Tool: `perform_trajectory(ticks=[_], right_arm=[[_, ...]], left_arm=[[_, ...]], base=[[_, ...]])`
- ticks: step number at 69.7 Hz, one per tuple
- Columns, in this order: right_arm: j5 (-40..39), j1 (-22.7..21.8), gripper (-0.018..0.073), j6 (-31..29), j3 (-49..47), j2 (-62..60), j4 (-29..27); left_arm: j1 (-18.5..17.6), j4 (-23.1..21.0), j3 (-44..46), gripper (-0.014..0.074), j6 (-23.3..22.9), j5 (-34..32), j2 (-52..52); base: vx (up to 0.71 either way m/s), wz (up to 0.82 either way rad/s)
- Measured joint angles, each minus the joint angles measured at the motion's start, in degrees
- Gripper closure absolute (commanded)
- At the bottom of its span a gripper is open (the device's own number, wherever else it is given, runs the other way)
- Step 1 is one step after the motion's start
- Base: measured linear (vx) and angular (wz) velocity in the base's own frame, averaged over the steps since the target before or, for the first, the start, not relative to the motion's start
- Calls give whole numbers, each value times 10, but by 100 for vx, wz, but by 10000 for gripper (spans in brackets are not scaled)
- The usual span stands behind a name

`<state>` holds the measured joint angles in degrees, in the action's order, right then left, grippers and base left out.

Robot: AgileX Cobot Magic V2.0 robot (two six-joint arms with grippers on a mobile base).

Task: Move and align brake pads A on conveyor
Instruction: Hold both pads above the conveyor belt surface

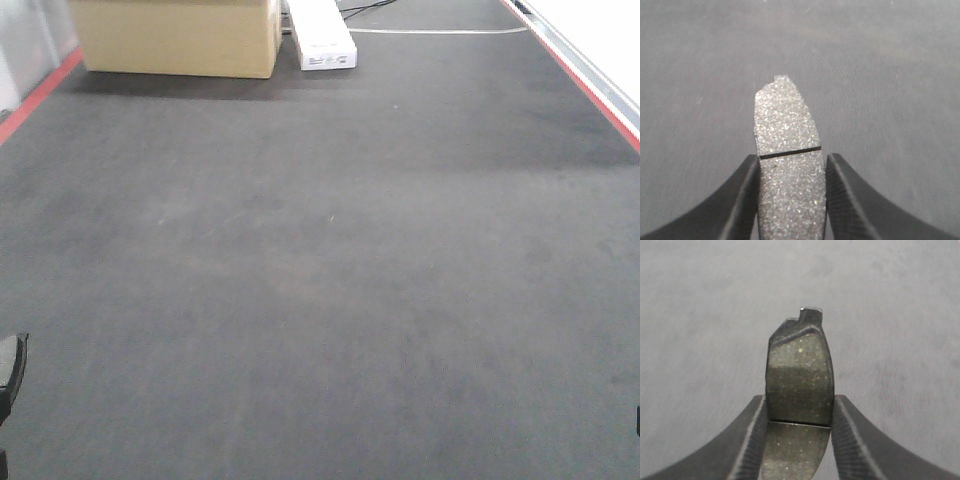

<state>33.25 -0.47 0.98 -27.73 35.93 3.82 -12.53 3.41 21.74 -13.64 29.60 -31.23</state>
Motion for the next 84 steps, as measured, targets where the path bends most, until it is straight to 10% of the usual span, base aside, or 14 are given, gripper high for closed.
perform_trajectory(ticks=[84], right_arm=[[0,0,407,0,0,0,0]], left_arm=[[0,0,0,531,0,0,0]], base=[[6,-2]])
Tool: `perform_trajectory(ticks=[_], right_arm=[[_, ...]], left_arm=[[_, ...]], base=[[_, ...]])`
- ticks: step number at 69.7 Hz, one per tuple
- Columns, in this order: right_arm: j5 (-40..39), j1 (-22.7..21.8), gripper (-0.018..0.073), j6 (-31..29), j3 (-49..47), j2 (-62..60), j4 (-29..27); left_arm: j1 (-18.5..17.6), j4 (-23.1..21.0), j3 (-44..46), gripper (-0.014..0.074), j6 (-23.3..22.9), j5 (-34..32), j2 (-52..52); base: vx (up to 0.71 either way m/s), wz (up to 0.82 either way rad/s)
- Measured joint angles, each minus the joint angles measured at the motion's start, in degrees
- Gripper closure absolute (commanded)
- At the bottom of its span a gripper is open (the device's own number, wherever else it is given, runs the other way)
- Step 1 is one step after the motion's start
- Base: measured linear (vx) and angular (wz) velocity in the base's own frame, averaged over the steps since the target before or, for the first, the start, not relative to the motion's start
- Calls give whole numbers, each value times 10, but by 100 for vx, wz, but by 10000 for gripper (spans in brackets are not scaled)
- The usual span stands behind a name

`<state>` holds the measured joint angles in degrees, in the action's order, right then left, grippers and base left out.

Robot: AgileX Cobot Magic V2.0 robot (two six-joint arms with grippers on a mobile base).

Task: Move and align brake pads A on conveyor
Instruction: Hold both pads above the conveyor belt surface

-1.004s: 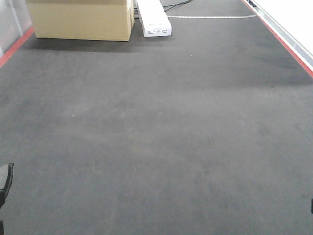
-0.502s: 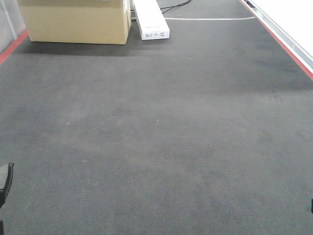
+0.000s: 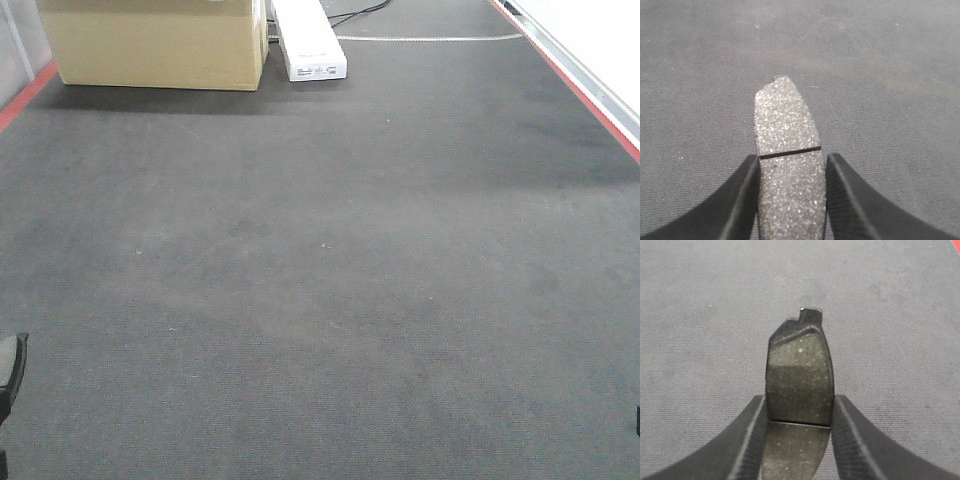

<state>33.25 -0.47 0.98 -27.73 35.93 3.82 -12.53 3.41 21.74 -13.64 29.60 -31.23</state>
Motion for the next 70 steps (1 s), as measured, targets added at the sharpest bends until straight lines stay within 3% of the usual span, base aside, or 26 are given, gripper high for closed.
perform_trajectory(ticks=[52,70], right_arm=[[0,0,407,0,0,0,0],[0,0,407,0,0,0,0]], left_arm=[[0,-15,0,528,0,-31,-4],[0,-44,41,514,17,-72,-139]], base=[[0,0],[0,0]])
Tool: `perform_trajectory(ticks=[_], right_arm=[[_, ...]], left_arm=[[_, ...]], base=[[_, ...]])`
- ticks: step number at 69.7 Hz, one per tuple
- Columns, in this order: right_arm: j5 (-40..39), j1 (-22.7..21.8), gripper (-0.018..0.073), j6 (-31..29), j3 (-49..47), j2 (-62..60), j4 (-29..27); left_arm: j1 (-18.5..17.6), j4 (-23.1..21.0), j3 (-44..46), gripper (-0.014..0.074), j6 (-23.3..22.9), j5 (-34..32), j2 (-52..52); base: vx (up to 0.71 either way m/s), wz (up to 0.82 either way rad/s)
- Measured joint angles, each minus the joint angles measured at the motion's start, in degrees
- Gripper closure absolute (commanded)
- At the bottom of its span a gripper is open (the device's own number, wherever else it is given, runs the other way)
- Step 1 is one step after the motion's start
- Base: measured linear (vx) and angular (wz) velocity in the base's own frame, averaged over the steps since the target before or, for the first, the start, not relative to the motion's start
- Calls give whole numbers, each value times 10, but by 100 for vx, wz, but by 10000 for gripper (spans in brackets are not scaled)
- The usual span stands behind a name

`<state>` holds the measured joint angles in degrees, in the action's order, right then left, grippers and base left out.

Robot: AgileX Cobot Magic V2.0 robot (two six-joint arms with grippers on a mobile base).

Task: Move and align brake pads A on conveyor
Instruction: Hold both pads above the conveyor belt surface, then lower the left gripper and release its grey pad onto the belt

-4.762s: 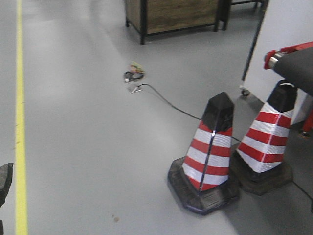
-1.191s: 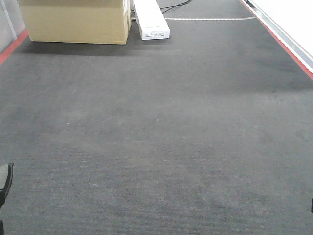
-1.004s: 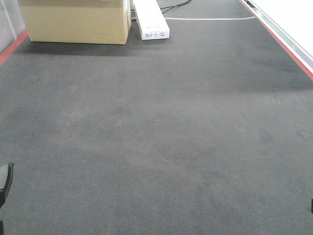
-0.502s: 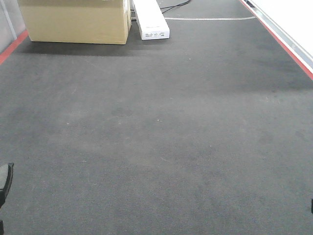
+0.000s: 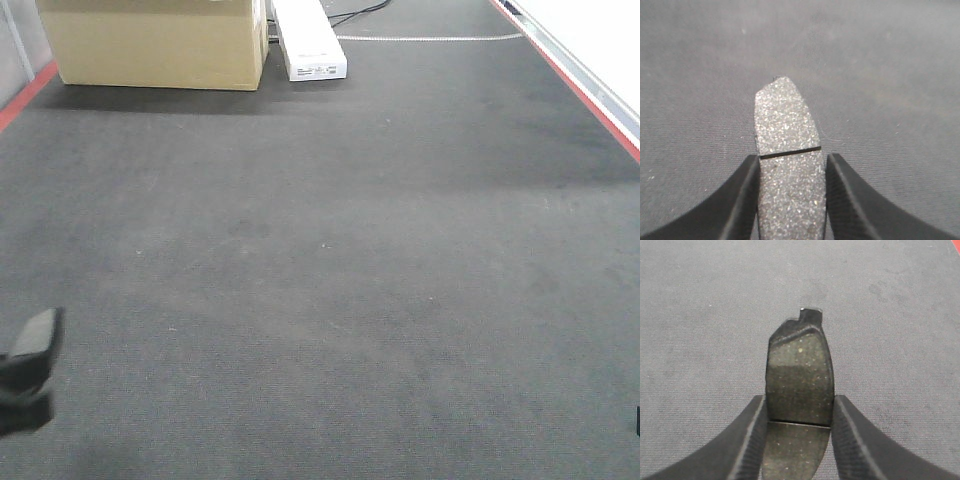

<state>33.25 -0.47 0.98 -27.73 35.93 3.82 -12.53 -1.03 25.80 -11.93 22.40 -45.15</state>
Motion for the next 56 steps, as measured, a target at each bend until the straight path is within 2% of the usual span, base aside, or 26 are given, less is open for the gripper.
perform_trajectory(ticks=[12,28,45,56], right_arm=[[0,0,407,0,0,0,0],[0,0,407,0,0,0,0],[0,0,407,0,0,0,0],[0,0,407,0,0,0,0]], left_arm=[[-1,-23,53,510,7,-3,-139],[-45,-45,114,502,26,-6,-296],[-51,-70,132,473,-27,-6,-405],[-51,-89,132,445,-35,-25,-428]], base=[[0,0],[0,0],[0,0],[0,0]])
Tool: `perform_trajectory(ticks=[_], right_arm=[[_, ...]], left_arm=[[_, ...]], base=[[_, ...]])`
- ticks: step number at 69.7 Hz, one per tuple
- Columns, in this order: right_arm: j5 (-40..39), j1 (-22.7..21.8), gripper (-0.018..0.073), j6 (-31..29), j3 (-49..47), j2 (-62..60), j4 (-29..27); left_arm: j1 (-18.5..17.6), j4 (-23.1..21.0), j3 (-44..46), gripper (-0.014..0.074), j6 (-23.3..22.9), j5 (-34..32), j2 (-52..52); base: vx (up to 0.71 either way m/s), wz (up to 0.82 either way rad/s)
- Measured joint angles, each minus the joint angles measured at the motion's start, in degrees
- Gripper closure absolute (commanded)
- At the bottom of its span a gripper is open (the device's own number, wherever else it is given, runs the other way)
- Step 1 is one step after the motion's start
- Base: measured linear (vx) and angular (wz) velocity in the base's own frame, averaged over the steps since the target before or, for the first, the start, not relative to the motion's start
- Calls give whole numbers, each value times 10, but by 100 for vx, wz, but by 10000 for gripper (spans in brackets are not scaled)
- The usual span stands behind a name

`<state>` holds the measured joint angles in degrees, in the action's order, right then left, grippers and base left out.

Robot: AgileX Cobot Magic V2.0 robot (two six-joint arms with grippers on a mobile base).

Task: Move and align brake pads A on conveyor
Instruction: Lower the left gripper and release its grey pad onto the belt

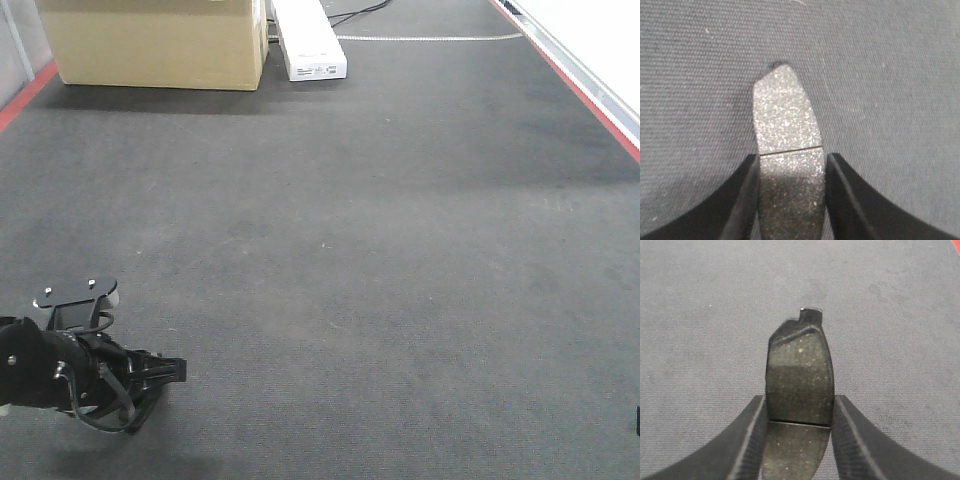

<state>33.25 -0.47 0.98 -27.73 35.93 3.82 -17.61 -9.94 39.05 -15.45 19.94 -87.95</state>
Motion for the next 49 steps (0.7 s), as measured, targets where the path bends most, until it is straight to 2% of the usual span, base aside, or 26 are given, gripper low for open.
perform_trajectory(ticks=[30,49], right_arm=[[0,0,407,0,0,0,0],[0,0,407,0,0,0,0]], left_arm=[[0,-4,0,199,-2,-4,-7],[0,3,0,180,11,0,7]], base=[[0,0],[0,0]])
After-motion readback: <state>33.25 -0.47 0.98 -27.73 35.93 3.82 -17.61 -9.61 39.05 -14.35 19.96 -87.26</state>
